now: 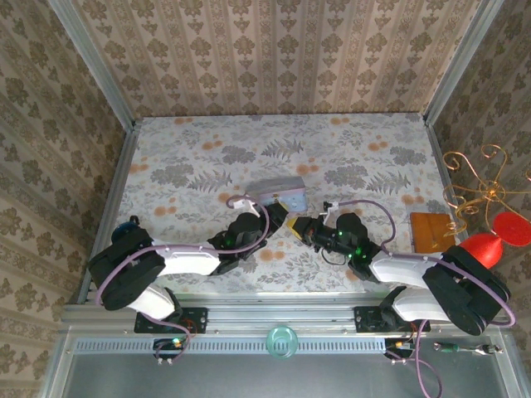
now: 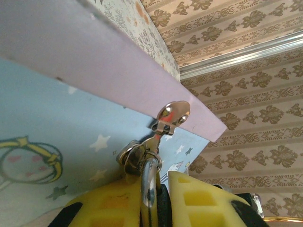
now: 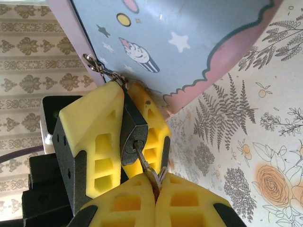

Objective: Unlock the padlock with the key

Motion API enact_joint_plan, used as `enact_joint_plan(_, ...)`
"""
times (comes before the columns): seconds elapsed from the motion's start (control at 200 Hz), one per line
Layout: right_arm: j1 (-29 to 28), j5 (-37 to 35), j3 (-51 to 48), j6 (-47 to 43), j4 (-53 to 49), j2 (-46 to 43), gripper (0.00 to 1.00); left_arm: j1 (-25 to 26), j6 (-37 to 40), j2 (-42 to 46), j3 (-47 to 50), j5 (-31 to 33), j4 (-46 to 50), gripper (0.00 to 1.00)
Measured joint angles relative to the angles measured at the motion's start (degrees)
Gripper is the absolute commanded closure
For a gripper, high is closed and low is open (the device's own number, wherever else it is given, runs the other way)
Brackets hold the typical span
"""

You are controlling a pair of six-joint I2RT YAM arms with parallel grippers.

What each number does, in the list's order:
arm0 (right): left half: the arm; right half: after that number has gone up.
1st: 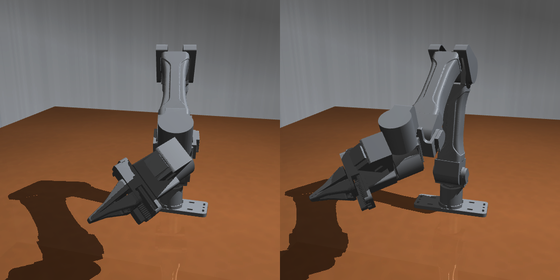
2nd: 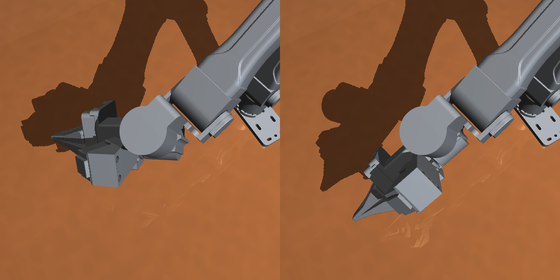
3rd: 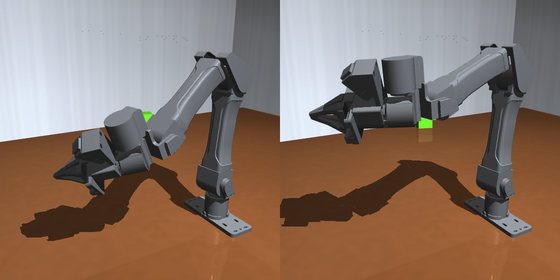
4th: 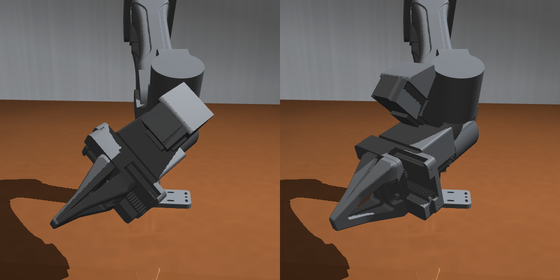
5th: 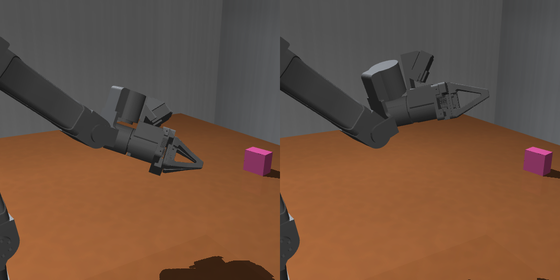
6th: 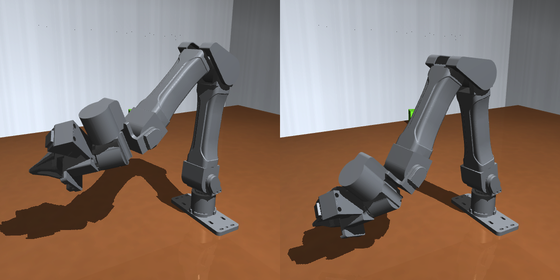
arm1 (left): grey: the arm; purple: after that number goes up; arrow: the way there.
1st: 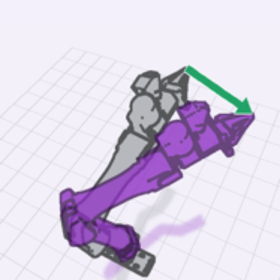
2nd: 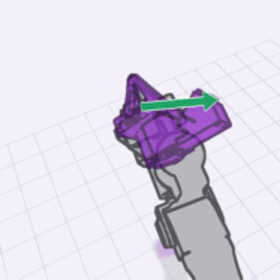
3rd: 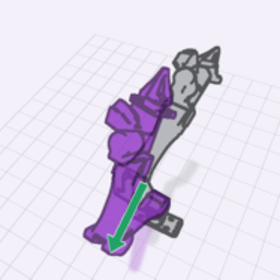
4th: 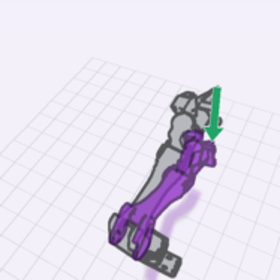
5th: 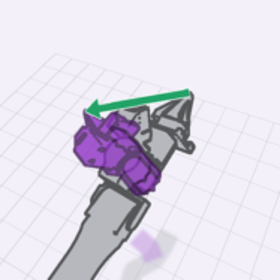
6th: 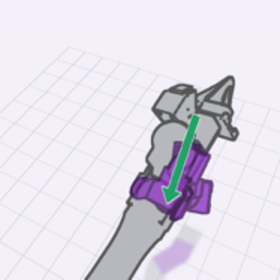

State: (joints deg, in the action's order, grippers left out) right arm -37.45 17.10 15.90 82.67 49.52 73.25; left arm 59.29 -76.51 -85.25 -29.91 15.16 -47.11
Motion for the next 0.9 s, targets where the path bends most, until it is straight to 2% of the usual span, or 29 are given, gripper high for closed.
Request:
enact_joint_plan(0.16,-2.7,-2.2,0.0,0.0,-0.3,0.6,1.00,0.6,-0.5,1.0,3.0,1.2,-2.2,1.00)
enact_joint_plan(0.46,-8.9,-7.7,4.2,1.9,1.0,10.2,1.00,1.0,-0.9,1.0,6.4,7.7,-1.3,1.00)
enact_joint_plan(0.875,-10.6,-10.0,4.9,4.5,1.0,11.9,1.00,1.5,-2.8,1.1,9.1,9.4,-3.5,1.00)
enact_joint_plan(0.9,-10.5,-9.7,4.9,4.5,1.0,11.9,0.97,1.5,-2.9,1.3,9.3,9.4,-3.5,1.00)
